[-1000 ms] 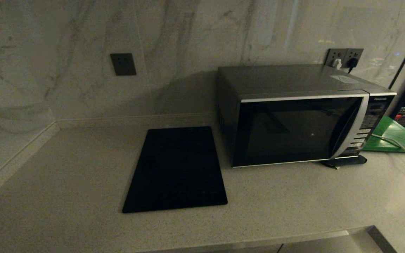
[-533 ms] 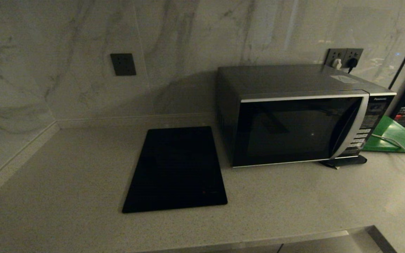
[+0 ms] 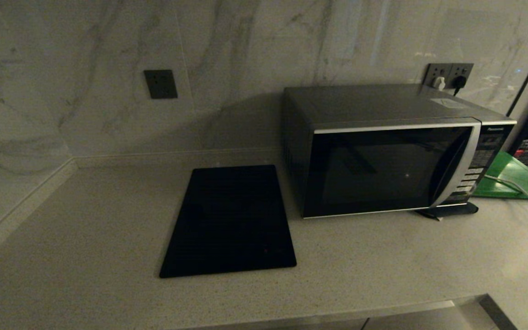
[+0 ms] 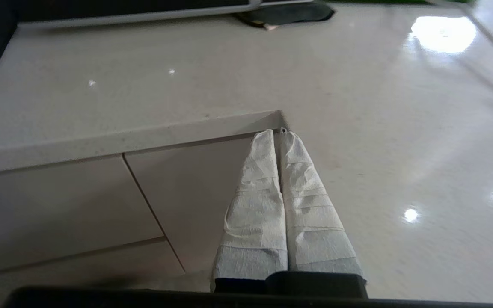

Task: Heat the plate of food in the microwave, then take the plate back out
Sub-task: Open the microwave oven

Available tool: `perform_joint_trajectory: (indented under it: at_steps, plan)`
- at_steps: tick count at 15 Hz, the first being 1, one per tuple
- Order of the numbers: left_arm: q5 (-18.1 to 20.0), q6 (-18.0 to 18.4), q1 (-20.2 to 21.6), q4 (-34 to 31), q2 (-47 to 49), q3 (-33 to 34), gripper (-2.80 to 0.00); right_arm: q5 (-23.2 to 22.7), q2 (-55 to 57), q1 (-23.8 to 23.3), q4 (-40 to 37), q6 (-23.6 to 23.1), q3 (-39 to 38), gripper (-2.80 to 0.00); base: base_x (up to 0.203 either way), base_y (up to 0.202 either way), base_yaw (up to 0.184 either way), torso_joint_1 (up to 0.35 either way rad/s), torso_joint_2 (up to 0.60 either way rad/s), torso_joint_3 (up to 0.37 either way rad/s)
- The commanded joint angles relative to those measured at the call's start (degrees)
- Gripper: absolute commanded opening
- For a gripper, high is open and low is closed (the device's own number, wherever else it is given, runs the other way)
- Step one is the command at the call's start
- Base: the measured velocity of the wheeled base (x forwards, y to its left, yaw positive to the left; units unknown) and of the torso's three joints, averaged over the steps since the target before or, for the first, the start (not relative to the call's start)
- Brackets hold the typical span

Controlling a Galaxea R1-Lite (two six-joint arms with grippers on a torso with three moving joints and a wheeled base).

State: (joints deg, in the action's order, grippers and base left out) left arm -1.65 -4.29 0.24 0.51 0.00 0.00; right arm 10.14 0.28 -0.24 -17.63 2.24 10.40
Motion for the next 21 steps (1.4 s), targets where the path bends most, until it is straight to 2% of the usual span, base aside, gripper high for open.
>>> perform_joint_trajectory:
  at_steps: [1, 3, 6, 10, 21]
  plan:
    - [-0.02, -0.02, 0.02, 0.02, 0.09, 0.00, -2.80, -2.47, -0.28, 0.03, 6.61, -0.32, -4.35, -2.80, 0.000, 0.000, 0.000, 0.000, 0.00, 0.000]
    - [-0.02, -0.02, 0.02, 0.02, 0.09, 0.00, -2.80, -7.21, -0.25, 0.06, 8.11, -1.29, -5.48, -2.80, 0.000, 0.000, 0.000, 0.000, 0.00, 0.000]
    - [-0.02, -0.02, 0.02, 0.02, 0.09, 0.00, -2.80, -8.56, -0.25, 0.06, 13.99, -1.24, -8.99, -2.80, 0.000, 0.000, 0.000, 0.000, 0.00, 0.000]
    - [-0.02, -0.02, 0.02, 0.02, 0.09, 0.00, -2.80, -8.38, -0.19, 0.07, 15.16, 1.27, -9.52, -2.80, 0.000, 0.000, 0.000, 0.000, 0.00, 0.000]
    - [-0.02, -0.02, 0.02, 0.02, 0.09, 0.00, -2.80, -8.22, -0.19, 0.07, 17.54, 1.62, -10.58, -2.80, 0.000, 0.000, 0.000, 0.000, 0.00, 0.000]
